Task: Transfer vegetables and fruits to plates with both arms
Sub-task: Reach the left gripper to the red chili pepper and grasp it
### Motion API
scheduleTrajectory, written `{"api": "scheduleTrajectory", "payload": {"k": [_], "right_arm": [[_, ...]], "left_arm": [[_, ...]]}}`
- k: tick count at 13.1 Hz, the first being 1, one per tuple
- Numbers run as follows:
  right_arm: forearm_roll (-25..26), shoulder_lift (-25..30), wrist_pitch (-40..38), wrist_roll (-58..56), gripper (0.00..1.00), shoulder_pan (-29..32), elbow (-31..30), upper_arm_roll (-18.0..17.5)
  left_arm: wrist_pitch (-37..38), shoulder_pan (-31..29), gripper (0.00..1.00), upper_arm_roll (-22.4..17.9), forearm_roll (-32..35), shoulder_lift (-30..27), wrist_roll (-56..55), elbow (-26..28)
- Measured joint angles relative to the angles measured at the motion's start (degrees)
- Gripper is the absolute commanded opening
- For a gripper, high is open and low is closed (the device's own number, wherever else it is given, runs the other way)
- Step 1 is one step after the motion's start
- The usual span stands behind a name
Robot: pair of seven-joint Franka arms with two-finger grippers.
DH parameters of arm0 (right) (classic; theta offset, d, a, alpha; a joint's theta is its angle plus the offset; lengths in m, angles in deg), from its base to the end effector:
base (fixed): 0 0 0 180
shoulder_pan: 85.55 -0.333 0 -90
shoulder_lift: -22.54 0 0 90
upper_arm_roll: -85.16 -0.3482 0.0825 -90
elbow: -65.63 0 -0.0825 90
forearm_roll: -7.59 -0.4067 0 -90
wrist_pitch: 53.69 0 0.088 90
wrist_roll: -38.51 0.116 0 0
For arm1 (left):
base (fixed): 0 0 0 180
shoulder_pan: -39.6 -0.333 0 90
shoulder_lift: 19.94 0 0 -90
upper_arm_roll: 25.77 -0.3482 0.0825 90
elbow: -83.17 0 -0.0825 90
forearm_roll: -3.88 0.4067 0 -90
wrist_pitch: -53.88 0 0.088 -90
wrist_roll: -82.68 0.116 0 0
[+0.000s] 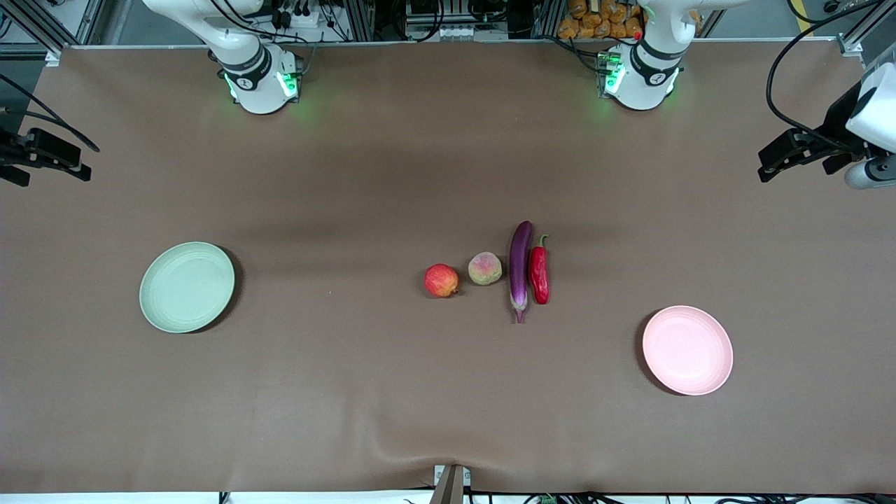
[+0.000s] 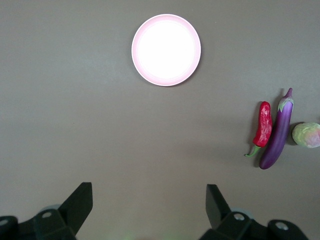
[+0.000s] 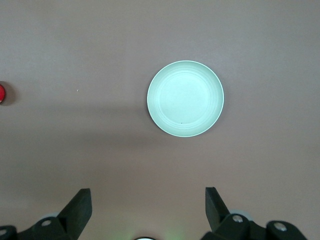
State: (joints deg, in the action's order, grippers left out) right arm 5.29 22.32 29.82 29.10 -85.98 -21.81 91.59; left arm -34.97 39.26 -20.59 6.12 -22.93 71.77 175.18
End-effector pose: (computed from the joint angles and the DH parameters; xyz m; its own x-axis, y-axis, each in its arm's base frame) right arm 0.5636 -0.0540 0.6580 0.9958 0.0641 -0.0648 0.0608 -0.9968 -0.0509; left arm 0.5555 -0.0439 0.6582 0.9943 0.1065 0.0052 0.1066 -0.9933 -0.0436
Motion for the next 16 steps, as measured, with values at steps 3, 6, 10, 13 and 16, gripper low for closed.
{"api": "scheduleTrajectory", "payload": {"k": [3, 6, 10, 13, 16], "right_arm": [[0.0, 0.0, 0.0, 0.0, 1.00, 0.0, 0.0, 0.0], [0.0, 0.0, 0.0, 0.0, 1.00, 0.0, 0.0, 0.0], [0.0, 0.0, 0.0, 0.0, 1.00, 0.0, 0.0, 0.0], [0.0, 0.0, 0.0, 0.0, 1.00, 0.1, -0.1, 0.1], [0.0, -1.1, 0.0, 0.0, 1.00, 0.1, -0.2, 0.1]], "left_arm": [[0.1, -0.1, 1.00, -0.1, 0.0, 0.6, 0.0, 0.2], [-3.8, 0.3, 1.00, 0.3, 0.0, 1.7, -3.9, 3.9], [-18.0, 3.9, 1.00, 4.7, -0.1, 9.0, -17.8, 10.8], [-28.2, 9.8, 1.00, 6.3, 0.6, 18.8, -27.5, 12.1], [-33.9, 15.0, 1.00, 6.5, 3.8, 27.1, -34.5, 12.2]]}}
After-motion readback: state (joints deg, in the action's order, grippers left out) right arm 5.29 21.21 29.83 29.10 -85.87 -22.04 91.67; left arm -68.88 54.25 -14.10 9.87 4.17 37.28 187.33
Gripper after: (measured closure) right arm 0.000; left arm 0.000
